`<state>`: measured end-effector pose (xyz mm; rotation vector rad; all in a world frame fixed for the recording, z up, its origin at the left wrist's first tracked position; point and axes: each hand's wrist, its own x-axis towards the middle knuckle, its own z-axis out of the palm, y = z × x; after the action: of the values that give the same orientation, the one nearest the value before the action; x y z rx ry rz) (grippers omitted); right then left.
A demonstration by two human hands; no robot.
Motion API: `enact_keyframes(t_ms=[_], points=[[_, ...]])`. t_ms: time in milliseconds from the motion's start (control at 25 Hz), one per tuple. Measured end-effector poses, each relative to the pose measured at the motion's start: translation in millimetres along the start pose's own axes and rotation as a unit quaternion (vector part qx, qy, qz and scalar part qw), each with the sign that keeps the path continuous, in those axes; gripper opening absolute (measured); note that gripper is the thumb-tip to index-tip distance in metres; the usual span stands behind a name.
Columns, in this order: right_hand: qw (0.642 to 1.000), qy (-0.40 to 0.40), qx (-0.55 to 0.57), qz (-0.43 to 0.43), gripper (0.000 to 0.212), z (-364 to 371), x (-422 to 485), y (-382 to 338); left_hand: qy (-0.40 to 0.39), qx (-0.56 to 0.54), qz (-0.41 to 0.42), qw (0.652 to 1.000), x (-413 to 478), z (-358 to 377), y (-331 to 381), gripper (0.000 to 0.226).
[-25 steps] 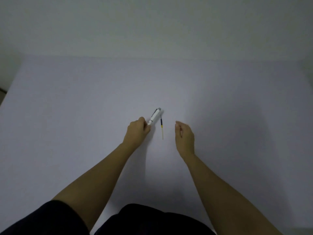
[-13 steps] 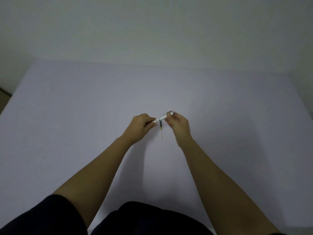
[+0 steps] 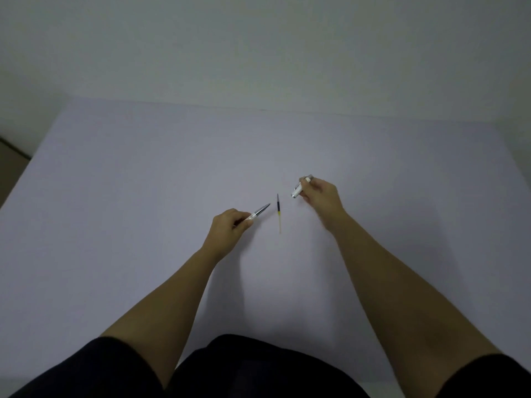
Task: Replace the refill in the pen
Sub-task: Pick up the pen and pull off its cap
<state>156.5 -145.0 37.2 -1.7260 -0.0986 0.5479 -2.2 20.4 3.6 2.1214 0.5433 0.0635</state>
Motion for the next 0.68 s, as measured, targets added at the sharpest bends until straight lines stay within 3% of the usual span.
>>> enact_keyframes(t_ms=[120, 200, 400, 680], points=[[0.969, -0.019, -0.241, 0.04, 0.024, -14, 1, 19, -0.003, 0.001, -0.02, 1.0, -2, 2, -6, 0.021], [0.944, -0.014, -0.324, 0.058, 0.022, -15, -4, 35, -0.005, 0.007, -0.019, 1.0, 1, 1, -5, 0.022], [0.948, 0.054, -0.301, 0.09, 0.026, -5, -11, 56, -0.003, 0.015, -0.015, 1.0, 6, 0, -2, 0.022], [0.939, 0.068, -0.326, 0.085, 0.026, 4, -9, 65, 0.002, 0.012, -0.001, 1.0, 15, 1, 10, 0.021]])
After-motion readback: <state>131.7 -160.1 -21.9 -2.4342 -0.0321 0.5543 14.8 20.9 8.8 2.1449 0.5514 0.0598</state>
